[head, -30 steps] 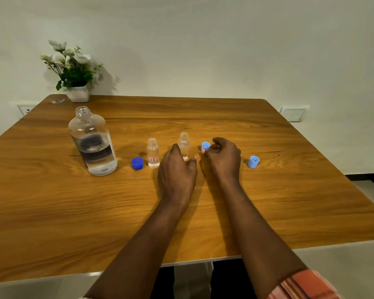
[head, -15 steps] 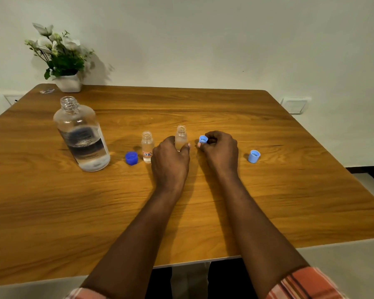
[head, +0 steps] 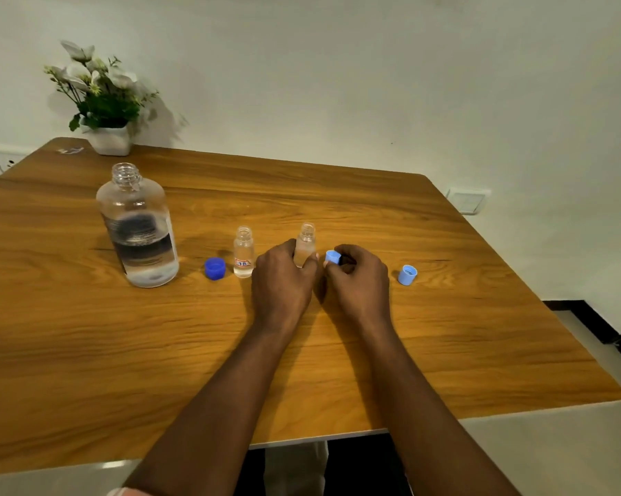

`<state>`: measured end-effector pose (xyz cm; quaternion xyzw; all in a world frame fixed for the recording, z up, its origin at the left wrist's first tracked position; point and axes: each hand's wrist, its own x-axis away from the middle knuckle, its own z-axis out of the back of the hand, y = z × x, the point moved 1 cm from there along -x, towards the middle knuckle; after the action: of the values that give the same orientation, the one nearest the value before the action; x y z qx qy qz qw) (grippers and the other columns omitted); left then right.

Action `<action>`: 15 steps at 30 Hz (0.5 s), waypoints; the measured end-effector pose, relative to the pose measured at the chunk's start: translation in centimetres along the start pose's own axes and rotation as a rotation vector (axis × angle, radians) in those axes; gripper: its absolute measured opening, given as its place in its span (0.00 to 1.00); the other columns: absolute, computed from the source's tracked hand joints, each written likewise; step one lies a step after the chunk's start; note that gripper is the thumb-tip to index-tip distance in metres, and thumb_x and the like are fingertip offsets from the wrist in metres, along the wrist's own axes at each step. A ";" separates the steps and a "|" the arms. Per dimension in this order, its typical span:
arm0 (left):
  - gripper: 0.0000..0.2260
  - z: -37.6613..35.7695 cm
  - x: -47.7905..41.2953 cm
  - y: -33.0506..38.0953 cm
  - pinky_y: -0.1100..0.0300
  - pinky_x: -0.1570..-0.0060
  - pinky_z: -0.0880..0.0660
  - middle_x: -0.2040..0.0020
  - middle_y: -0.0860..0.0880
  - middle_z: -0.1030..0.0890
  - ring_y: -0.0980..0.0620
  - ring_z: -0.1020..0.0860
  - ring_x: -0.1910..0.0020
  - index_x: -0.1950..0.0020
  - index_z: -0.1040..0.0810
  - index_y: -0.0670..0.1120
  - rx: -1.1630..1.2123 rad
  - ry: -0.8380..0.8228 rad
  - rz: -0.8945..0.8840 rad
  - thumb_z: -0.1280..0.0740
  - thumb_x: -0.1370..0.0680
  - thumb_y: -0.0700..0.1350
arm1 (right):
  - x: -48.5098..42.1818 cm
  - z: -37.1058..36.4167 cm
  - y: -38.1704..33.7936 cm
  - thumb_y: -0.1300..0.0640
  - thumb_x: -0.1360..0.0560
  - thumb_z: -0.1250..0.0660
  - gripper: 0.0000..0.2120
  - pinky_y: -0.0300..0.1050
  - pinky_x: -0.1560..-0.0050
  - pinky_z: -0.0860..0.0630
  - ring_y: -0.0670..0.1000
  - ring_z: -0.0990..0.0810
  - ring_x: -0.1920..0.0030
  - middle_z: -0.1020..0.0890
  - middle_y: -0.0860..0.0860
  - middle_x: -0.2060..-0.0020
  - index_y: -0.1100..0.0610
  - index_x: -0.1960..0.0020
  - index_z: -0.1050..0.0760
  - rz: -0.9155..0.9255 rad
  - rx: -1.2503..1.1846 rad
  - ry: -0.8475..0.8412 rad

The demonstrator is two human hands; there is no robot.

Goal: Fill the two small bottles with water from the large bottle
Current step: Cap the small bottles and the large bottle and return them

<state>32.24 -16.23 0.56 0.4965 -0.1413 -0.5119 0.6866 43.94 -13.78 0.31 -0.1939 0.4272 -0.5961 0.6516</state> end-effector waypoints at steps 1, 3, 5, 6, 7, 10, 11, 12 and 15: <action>0.07 0.0 0.0 -0.1 0.57 0.65 0.33 0.63 0.48 0.18 0.48 0.22 0.61 0.58 0.20 0.46 -0.022 -0.003 -0.019 0.32 0.26 0.50 | 0.1 0.2 0.1 0.56 0.28 0.30 0.15 0.43 0.48 0.22 0.47 0.19 0.50 0.16 0.50 0.49 0.55 0.41 0.20 0.012 -0.025 0.006; 0.07 -0.1 0.1 -0.1 0.55 0.63 0.31 0.59 0.47 0.19 0.46 0.22 0.57 0.53 0.20 0.48 -0.074 -0.006 -0.056 0.32 0.26 0.50 | 0.0 0.7 0.2 0.59 0.26 0.31 0.17 0.32 0.50 0.26 0.44 0.21 0.50 0.19 0.49 0.48 0.57 0.38 0.22 0.024 -0.075 0.009; 0.09 -0.1 0.3 0.0 0.53 0.59 0.28 0.56 0.47 0.20 0.45 0.22 0.54 0.47 0.20 0.49 -0.101 -0.013 -0.078 0.32 0.26 0.50 | -0.1 1.1 0.5 0.60 0.24 0.32 0.18 0.25 0.53 0.30 0.41 0.23 0.52 0.22 0.49 0.48 0.57 0.35 0.24 0.030 -0.102 -0.008; 0.11 0.0 0.4 0.1 0.52 0.58 0.27 0.54 0.47 0.21 0.45 0.22 0.53 0.44 0.20 0.50 -0.104 -0.016 -0.088 0.33 0.26 0.49 | -0.1 1.3 0.8 0.61 0.24 0.32 0.18 0.25 0.54 0.30 0.41 0.24 0.54 0.23 0.48 0.49 0.57 0.34 0.25 0.036 -0.109 -0.020; 0.13 0.0 0.4 0.1 0.52 0.57 0.26 0.52 0.47 0.21 0.45 0.22 0.52 0.42 0.21 0.50 -0.108 -0.021 -0.096 0.33 0.26 0.49 | -0.2 1.5 1.1 0.60 0.24 0.32 0.19 0.25 0.54 0.30 0.40 0.24 0.54 0.23 0.48 0.49 0.57 0.33 0.25 0.041 -0.116 -0.026; 0.17 0.0 0.4 0.2 0.54 0.56 0.28 0.49 0.47 0.21 0.45 0.22 0.50 0.36 0.23 0.50 -0.117 -0.030 -0.097 0.33 0.25 0.50 | -0.5 1.7 1.5 0.60 0.25 0.30 0.19 0.26 0.53 0.27 0.42 0.21 0.51 0.21 0.49 0.46 0.57 0.34 0.25 0.033 -0.181 -0.029; 0.18 -0.1 0.3 0.2 0.54 0.56 0.28 0.48 0.47 0.21 0.46 0.22 0.49 0.36 0.23 0.50 -0.117 -0.035 -0.097 0.33 0.25 0.50 | -0.6 1.8 1.6 0.60 0.25 0.29 0.19 0.29 0.53 0.25 0.44 0.19 0.50 0.20 0.49 0.45 0.57 0.35 0.24 0.018 -0.220 -0.028; 0.18 -0.1 0.3 0.2 0.54 0.55 0.27 0.47 0.47 0.21 0.46 0.22 0.49 0.35 0.24 0.50 -0.117 -0.040 -0.097 0.33 0.25 0.50 | -0.7 1.8 1.6 0.61 0.26 0.28 0.19 0.32 0.53 0.24 0.47 0.18 0.50 0.19 0.50 0.44 0.57 0.36 0.24 0.011 -0.252 -0.028; 0.20 -0.1 0.4 0.2 0.53 0.55 0.26 0.44 0.48 0.21 0.46 0.22 0.47 0.33 0.25 0.50 -0.126 -0.045 -0.111 0.33 0.25 0.49 | -0.7 1.7 1.4 0.62 0.26 0.28 0.16 0.36 0.51 0.21 0.49 0.17 0.49 0.18 0.49 0.45 0.57 0.39 0.22 0.033 -0.308 -0.033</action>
<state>32.63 -16.53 0.52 0.4477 -0.0964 -0.5682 0.6837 46.20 -13.31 0.47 -0.2943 0.5061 -0.5093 0.6308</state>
